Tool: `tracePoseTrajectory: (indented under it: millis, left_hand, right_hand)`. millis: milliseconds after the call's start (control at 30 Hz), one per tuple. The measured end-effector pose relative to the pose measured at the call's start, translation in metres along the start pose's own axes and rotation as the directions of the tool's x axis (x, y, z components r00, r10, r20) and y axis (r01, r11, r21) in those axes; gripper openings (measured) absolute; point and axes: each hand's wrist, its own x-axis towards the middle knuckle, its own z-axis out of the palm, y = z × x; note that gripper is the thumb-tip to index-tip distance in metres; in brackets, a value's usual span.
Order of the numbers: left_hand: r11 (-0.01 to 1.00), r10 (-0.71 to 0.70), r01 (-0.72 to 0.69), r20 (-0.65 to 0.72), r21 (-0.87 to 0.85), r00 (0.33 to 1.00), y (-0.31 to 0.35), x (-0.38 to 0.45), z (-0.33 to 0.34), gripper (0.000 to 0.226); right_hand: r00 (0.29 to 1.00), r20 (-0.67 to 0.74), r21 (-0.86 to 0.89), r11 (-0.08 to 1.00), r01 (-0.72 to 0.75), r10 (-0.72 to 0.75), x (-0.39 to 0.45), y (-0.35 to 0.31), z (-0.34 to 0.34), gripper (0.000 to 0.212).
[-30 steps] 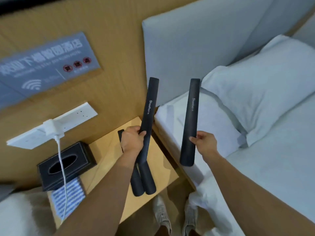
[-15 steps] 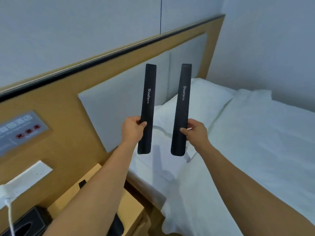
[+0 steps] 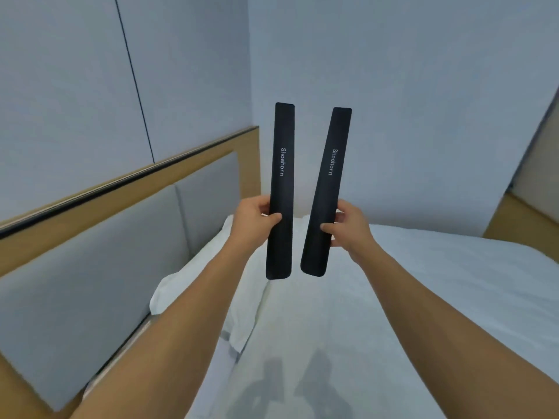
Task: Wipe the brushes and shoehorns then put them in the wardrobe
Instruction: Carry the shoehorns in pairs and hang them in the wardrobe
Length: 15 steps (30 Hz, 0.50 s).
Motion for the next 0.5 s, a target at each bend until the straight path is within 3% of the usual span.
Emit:
tracePoseTrajectory:
  millis: [300, 500]
  left_hand:
    - [0.963, 0.247, -0.216, 0.207, -0.160, 0.947, 0.119, 0.030, 0.156, 0.018]
    - [0.909, 0.390, -0.292, 0.358, -0.297, 0.849, 0.174, 0.028, 0.266, 0.023]
  right_hand:
    - [0.942, -0.332, -0.098, 0.995, 0.005, -0.037, -0.019, -0.005, -0.189, 0.050]
    - [0.847, -0.532, -0.132, 0.988, -0.080, -0.002, -0.048, 0.012, -0.294, 0.040]
